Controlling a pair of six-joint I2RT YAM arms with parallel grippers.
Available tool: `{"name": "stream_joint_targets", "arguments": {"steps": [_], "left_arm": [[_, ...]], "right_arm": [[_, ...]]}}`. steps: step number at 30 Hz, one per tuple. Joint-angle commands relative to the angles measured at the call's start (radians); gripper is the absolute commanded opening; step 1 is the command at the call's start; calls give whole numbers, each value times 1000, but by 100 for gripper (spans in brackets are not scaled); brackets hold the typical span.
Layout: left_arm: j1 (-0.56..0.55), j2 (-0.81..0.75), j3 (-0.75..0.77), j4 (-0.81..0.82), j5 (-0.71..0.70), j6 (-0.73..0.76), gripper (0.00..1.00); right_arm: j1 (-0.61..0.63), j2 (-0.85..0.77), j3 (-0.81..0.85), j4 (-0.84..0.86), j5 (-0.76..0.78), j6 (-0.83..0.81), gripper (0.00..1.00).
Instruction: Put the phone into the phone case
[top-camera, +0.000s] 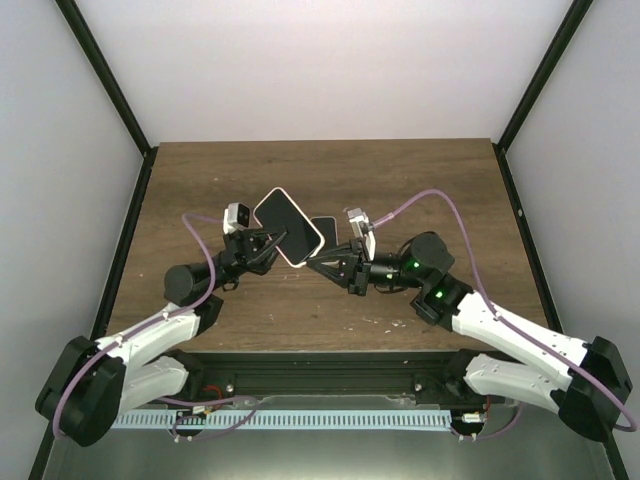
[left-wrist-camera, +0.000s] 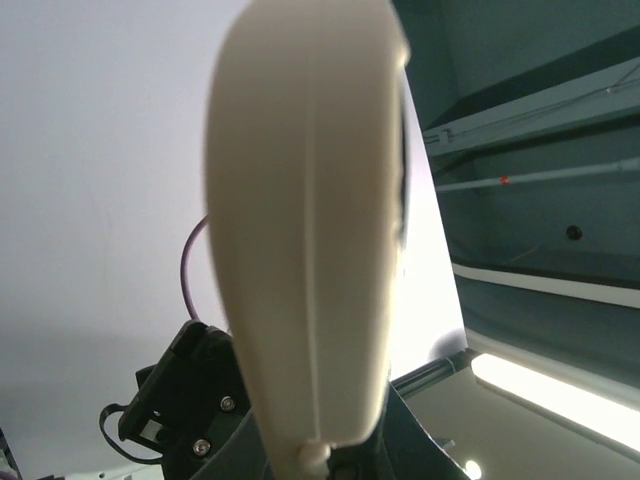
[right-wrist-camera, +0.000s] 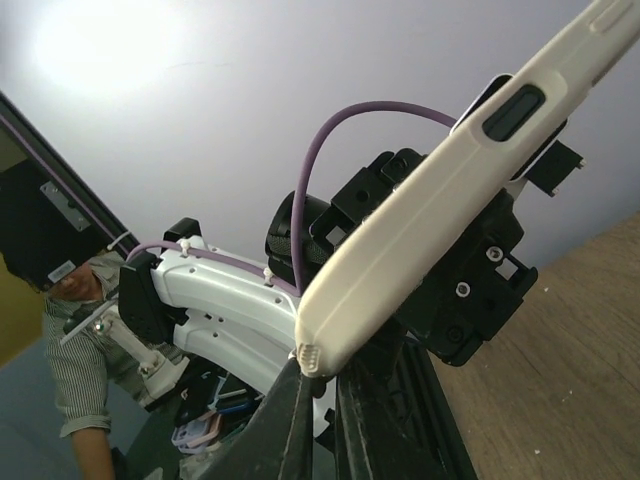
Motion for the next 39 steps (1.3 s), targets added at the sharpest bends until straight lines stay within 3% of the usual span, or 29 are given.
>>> {"name": "stream_joint_targets", "arguments": {"steps": [1,12,19,22,24,27,35,39], "left_arm": [[-13,-17,14,-52,94,48,0],[-15,53,-8,104,109,-68,0],[-14,66,-11,147,101,-101,0],[-14,67,-5,158,99,-110,0],[-14,66,-2,160,100,-110,0],[-14,64,2,160,102,-104,0],[-12,47,26,131,121,-52,0],[-13,26,28,95,129,-28,0]], "right_arm": [[3,32,90,122,-56,-109,1],[4,46,186,58,-161,-442,1],[3,-25,156,33,-296,-614,1],[4,-57,146,-32,-243,-648,5],[2,-70,143,-80,-111,-595,22],[2,-70,156,-151,-31,-512,30],[2,-75,88,-113,195,-158,27],[2,-74,87,-127,204,-17,28]]}}
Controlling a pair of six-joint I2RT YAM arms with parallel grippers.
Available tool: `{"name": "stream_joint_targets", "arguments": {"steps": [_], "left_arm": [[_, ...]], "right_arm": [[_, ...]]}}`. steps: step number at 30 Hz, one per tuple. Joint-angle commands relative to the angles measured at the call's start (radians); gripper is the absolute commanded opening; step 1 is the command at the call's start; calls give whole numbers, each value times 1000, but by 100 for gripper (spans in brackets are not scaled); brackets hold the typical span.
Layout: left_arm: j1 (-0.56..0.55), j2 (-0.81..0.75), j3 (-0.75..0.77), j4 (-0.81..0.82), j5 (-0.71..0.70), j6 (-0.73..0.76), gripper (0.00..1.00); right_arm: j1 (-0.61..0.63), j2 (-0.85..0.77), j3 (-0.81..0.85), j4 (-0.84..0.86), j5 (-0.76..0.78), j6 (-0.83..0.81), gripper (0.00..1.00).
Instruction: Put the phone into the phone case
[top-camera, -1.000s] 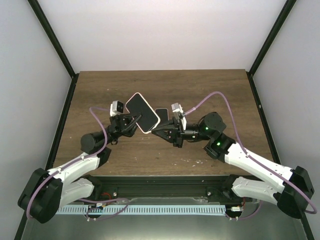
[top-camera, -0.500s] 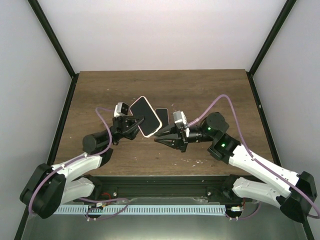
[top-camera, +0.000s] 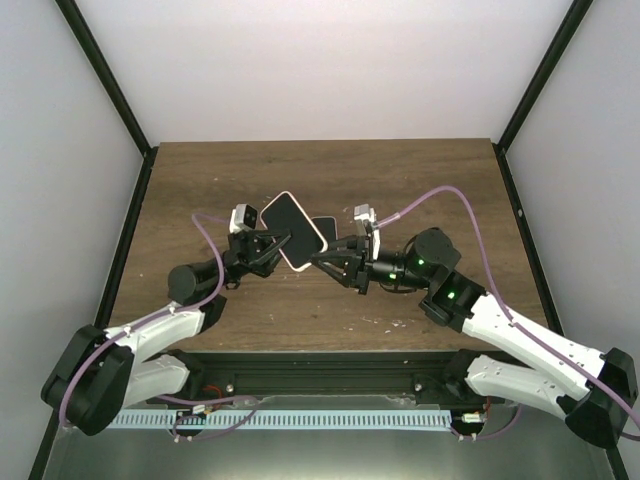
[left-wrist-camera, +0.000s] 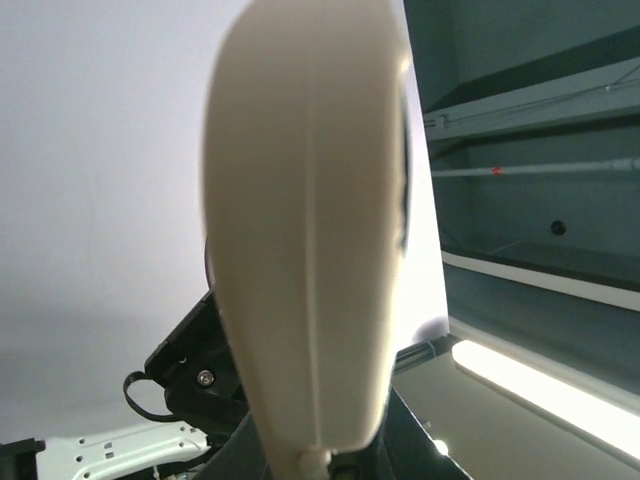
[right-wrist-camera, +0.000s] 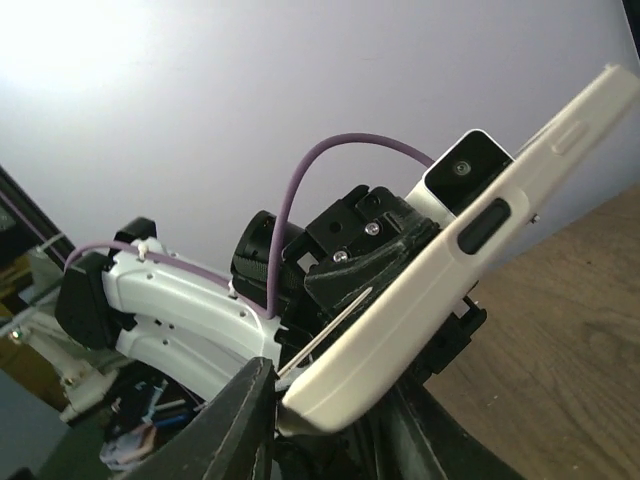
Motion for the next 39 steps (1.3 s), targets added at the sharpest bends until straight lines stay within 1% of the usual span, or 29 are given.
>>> {"name": "stream_joint_targets", "arguments": {"steps": [1,3,7,10,12,15,16,18,19,21,26,31,35,39], "left_arm": [[-10,-39,23,-6,81,73,0],[-10,-53,23,-32,77,86,0],[-11,-65,25,-53,73,91,0],[-11,-65,23,-47,71,84,0],[-11,-67,23,-48,71,83,0],[-10,-72,23,-55,71,82,0],[-11,-73,23,-57,69,82,0],[-10,-75,21,-62,69,81,0],[-10,-76,20,-63,68,79,0],[-11,-77,17,-63,68,78,0],[-10,-75,12,-63,69,75,0],[-10,-82,16,-70,70,76,0],[-11,-89,18,-84,70,73,0],[-10,-83,9,-81,62,50,0]], "right_arm": [[-3,-22,4,88,107,209,26],[-3,-31,-12,122,81,224,21],[-3,-71,-62,171,86,204,16],[-3,-86,-85,202,75,181,19],[-3,-84,-83,215,52,168,20],[-3,-83,-85,247,26,159,17],[-3,-82,-84,256,22,157,18],[-3,-80,-84,269,5,149,25],[-3,-80,-83,272,1,146,27],[-3,-83,-84,274,4,139,27],[-3,-81,-82,287,-4,135,17],[-3,-69,-79,279,-4,137,19],[-3,-60,-80,315,-48,108,4],[-3,-56,-66,343,-107,26,1]]}}
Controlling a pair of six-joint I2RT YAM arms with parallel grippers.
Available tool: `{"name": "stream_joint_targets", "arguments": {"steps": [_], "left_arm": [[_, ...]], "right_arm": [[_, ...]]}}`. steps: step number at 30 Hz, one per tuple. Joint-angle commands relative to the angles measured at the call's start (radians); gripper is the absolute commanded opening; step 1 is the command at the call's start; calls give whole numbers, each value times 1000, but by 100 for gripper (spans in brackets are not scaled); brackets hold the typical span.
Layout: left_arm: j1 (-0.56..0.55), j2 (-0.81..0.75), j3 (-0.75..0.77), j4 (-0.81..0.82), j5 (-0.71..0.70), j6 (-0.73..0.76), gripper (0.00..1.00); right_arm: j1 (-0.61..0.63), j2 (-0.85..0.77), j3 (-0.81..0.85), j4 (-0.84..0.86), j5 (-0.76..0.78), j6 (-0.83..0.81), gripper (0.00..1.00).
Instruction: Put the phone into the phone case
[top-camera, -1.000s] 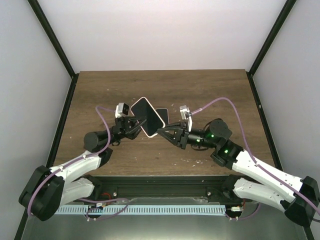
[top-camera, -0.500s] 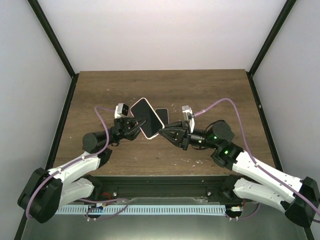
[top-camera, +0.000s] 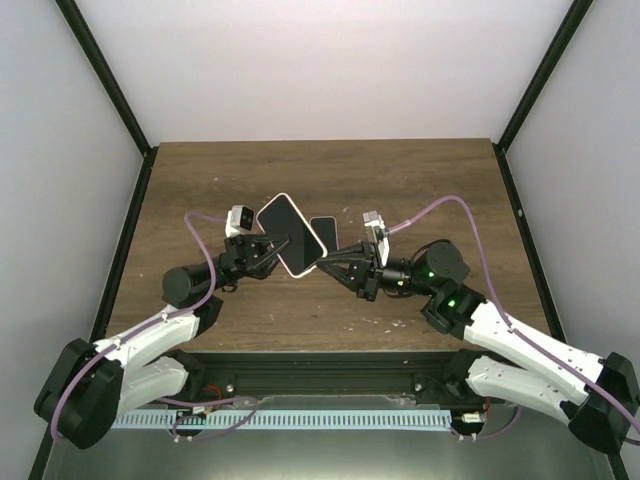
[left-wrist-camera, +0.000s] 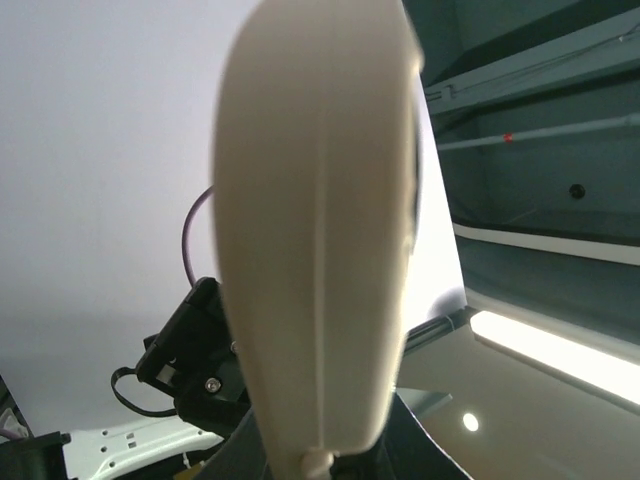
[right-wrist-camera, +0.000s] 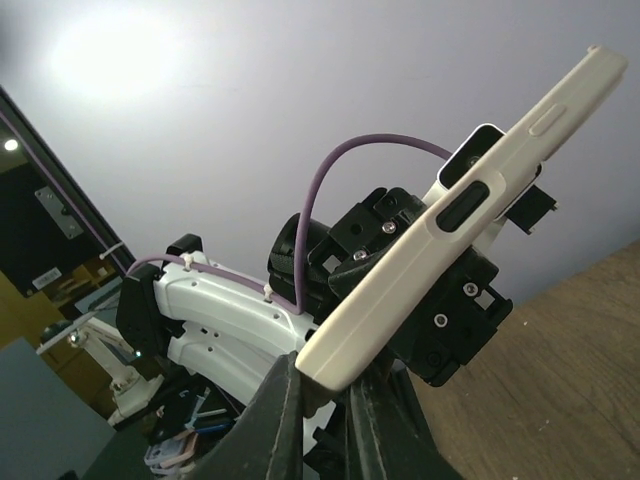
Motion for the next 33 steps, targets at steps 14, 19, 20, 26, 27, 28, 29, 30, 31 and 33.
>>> {"name": "stream_joint_targets", "arguments": {"steps": [14,19,20,26,27,28,29,30,31,33], "left_arm": [[-7,-3,37,-27,78,-49,0],[-7,-5,45,-37,91,-53,0],[-7,-6,46,-37,92,-54,0],[-6,-12,39,-27,83,-50,0],[-7,-15,37,-28,81,-47,0],[-6,-17,38,-30,80,-43,0],[-7,-15,40,-35,82,-39,0],[-8,-17,42,-39,84,-30,0],[-7,-18,46,-44,90,-21,0],[-7,-27,59,-87,104,16,0]], "right_arm": [[-2,50,250,-65,-225,-416,1],[-3,48,265,-100,-262,-510,1],[-3,46,266,-109,-266,-526,1],[-3,37,283,-173,-260,-535,18],[-3,29,271,-176,-247,-533,26],[-3,18,255,-172,-231,-530,31],[-2,7,238,-165,-216,-524,35],[-2,-4,224,-159,-201,-512,39],[-3,-16,211,-155,-187,-503,42],[-3,-37,192,-158,-158,-476,49]]}}
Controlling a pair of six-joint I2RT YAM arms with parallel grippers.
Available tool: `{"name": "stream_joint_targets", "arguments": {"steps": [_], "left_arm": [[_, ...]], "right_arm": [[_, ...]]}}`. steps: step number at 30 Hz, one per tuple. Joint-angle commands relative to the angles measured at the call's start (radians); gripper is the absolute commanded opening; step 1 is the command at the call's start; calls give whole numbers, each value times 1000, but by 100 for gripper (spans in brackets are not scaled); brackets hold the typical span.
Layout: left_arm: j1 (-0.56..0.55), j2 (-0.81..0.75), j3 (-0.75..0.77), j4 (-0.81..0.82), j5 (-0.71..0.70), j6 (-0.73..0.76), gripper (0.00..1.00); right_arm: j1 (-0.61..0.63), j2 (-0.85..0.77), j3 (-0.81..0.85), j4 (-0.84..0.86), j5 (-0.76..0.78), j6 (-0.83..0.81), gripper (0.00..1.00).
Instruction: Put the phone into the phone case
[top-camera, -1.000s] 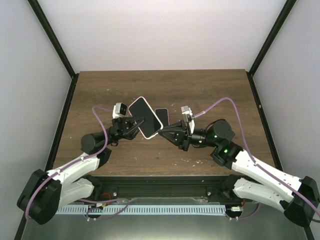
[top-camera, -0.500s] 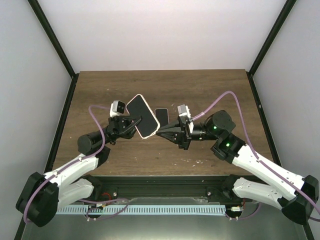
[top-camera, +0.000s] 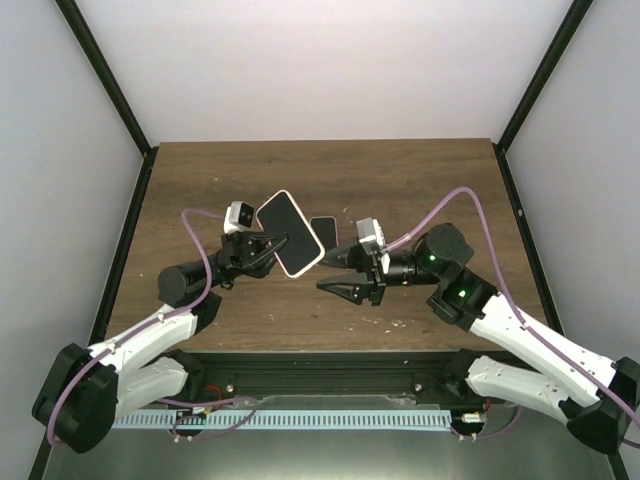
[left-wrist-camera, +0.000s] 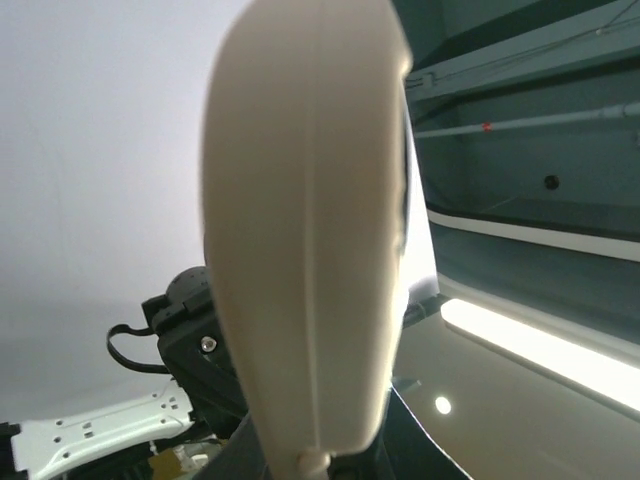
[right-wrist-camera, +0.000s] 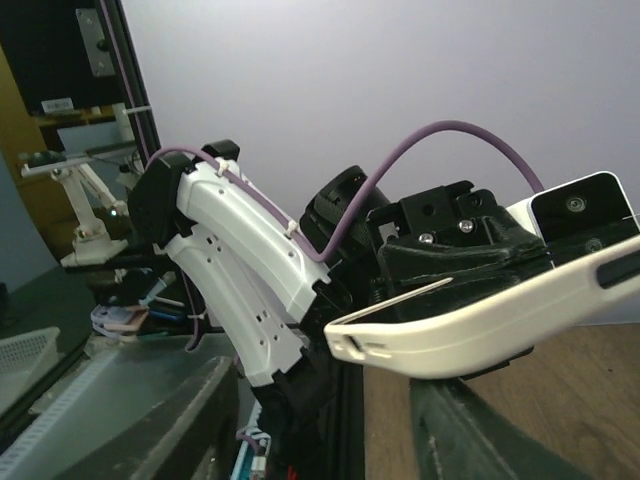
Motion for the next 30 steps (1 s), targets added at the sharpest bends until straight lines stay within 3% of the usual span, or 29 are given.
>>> {"name": "stream_joint_targets", "arguments": {"steps": [1,4,8,11,18,24,30], "left_arm": [[-7,-15,24,-130,91,129,0],[-7,-59,60,-353,126,285,0],[-7,-123,183,-916,113,668,0],[-4,-123,245,-1185,62,862,0],[74,48,312,-1433,43,1079,0],[292,285,287,-1478,179,1213,2],[385,512,329,-1527,215,1340,4]], "right_arm": [[9,-77,-8,80,94,33,53],[9,-136,-36,-14,291,70,66],[9,-258,-85,-183,644,175,96],[9,-353,-108,-271,761,254,100],[9,-516,-146,-344,855,357,100],[9,-524,-146,-406,876,375,100],[9,-517,-147,-405,870,368,100]]}}
